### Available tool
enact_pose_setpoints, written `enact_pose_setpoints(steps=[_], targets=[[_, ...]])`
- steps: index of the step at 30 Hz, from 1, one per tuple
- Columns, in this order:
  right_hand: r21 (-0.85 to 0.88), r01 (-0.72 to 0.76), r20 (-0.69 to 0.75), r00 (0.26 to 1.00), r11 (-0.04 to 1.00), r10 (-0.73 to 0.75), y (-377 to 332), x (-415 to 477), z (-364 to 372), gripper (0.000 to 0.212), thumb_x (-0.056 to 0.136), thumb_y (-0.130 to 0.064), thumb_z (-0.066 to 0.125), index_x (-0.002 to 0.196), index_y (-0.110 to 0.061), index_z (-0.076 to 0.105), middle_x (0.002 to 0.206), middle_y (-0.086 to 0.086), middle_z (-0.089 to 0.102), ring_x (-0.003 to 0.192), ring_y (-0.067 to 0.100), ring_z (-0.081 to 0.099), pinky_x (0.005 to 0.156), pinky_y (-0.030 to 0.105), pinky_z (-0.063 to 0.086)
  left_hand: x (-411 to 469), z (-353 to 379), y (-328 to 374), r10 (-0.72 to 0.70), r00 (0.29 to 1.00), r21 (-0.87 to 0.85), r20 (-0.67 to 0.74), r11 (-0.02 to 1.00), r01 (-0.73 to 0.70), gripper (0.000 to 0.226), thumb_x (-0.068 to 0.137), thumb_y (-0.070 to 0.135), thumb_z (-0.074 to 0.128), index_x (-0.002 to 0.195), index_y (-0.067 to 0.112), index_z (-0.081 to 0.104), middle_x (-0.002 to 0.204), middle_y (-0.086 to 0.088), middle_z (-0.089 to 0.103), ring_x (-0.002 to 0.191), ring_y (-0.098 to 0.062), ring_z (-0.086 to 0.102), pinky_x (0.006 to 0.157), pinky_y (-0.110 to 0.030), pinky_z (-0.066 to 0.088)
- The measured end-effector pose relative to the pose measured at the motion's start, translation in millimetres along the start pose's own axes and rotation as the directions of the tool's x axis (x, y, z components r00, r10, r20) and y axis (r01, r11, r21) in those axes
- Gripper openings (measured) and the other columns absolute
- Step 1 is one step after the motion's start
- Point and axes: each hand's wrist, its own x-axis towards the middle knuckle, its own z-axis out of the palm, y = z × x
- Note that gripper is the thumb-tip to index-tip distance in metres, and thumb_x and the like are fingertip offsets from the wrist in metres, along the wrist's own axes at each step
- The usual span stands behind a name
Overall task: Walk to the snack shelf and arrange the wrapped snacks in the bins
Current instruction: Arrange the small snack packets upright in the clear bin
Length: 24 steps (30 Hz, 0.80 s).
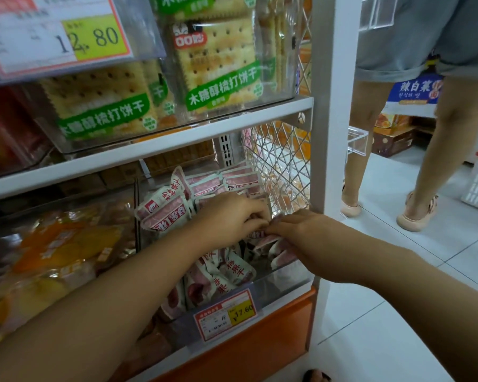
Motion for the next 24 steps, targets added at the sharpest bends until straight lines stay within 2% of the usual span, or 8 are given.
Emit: enact_pose_setpoints(steps=[4, 6, 11, 15, 18, 20, 22, 24], targets=[[-0.087, -0.027, 0.089, 0.995, 0.996, 0.034, 0, 9, 3, 0.053, 0.092, -0.013, 0.046, 0.142, -0.02, 0.031, 0.141, 0.002, 0.042, 0.124, 0.021, 0.039, 0.108, 0.032, 0.029, 0, -15, -7, -0.122, 0.964, 0.111, 0.234, 0.989, 0.098, 0.04, 0.095, 0.031, 0.052, 0.135, 0.035, 0.048, 0.133, 0.005, 0.057, 0.107, -0.016, 0.056, 0.077, -0.023, 0.038], [-0.109, -0.049, 0.113, 0.992, 0.993, 0.061, -3, 13, 4, 0.047, 0.093, -0.016, 0.044, 0.139, -0.017, 0.033, 0.139, 0.005, 0.042, 0.125, 0.023, 0.037, 0.109, 0.033, 0.026, -1, -24, -7, -0.158, 0.939, 0.183, 0.305, 0.978, 0.105, 0.049, 0.095, 0.027, 0.052, 0.142, 0.035, 0.038, 0.143, 0.006, 0.046, 0.118, -0.017, 0.051, 0.08, -0.023, 0.037], [-0.141, -0.123, 0.038, 0.991, 0.982, 0.13, -10, 22, 2, 0.047, 0.093, -0.016, 0.047, 0.139, -0.014, 0.035, 0.139, 0.006, 0.038, 0.126, 0.025, 0.034, 0.105, 0.037, 0.034, -6, -35, -2, -0.2, 0.919, 0.088, 0.339, 0.98, 0.181, 0.055, 0.09, 0.02, 0.06, 0.141, 0.025, 0.041, 0.143, 0.002, 0.046, 0.126, -0.017, 0.046, 0.098, -0.027, 0.04], [-0.068, -0.098, -0.072, 0.993, 0.993, 0.093, -9, 1, -20, 0.05, 0.091, -0.022, 0.054, 0.138, -0.025, 0.038, 0.14, -0.003, 0.041, 0.124, 0.019, 0.041, 0.104, 0.031, 0.04, -15, -41, 3, -0.163, 0.889, -0.039, 0.427, 0.979, 0.199, 0.057, 0.086, 0.018, 0.066, 0.139, 0.028, 0.044, 0.118, 0.008, 0.057, 0.109, -0.013, 0.054, 0.089, -0.025, 0.044], [0.063, -0.144, -0.064, 0.987, 0.988, 0.148, -10, -23, -39, 0.044, 0.092, -0.026, 0.055, 0.134, -0.034, 0.046, 0.133, -0.012, 0.05, 0.115, 0.01, 0.05, 0.098, 0.023, 0.044, -16, -43, 10, -0.16, 0.833, 0.058, 0.53, 0.987, 0.152, 0.076, 0.085, 0.031, 0.067, 0.148, 0.03, 0.024, 0.146, 0.006, 0.04, 0.127, -0.015, 0.043, 0.099, -0.021, 0.036], [0.105, -0.188, -0.013, 0.982, 0.976, 0.191, -8, -32, -38, 0.039, 0.092, -0.028, 0.054, 0.13, -0.036, 0.051, 0.127, -0.012, 0.056, 0.1, 0.004, 0.054, 0.088, 0.013, 0.041, -12, -41, 18, -0.169, 0.831, 0.081, 0.53, 0.986, 0.148, 0.083, 0.084, 0.039, 0.068, 0.15, 0.032, 0.018, 0.151, 0.007, 0.033, 0.131, -0.015, 0.039, 0.093, -0.018, 0.029], [0.131, -0.227, 0.045, 0.974, 0.965, 0.223, -5, -31, -28, 0.036, 0.092, -0.028, 0.053, 0.128, -0.035, 0.055, 0.121, -0.009, 0.061, 0.092, 0.002, 0.056, 0.079, 0.009, 0.039, -10, -34, 29, -0.169, 0.869, 0.117, 0.465, 0.985, 0.129, 0.08, 0.083, 0.042, 0.067, 0.148, 0.036, 0.022, 0.139, 0.007, 0.048, 0.12, -0.018, 0.048, 0.086, -0.021, 0.033], [0.117, -0.252, 0.091, 0.966, 0.961, 0.243, -3, -25, -22, 0.034, 0.093, -0.029, 0.052, 0.126, -0.031, 0.058, 0.118, -0.003, 0.064, 0.097, 0.009, 0.061, 0.082, 0.012, 0.044, -8, -25, 38, -0.12, 0.932, 0.158, 0.341, 0.985, 0.069, 0.061, 0.085, 0.04, 0.064, 0.14, 0.037, 0.037, 0.098, 0.012, 0.06, 0.091, -0.015, 0.054, 0.065, -0.021, 0.034]])
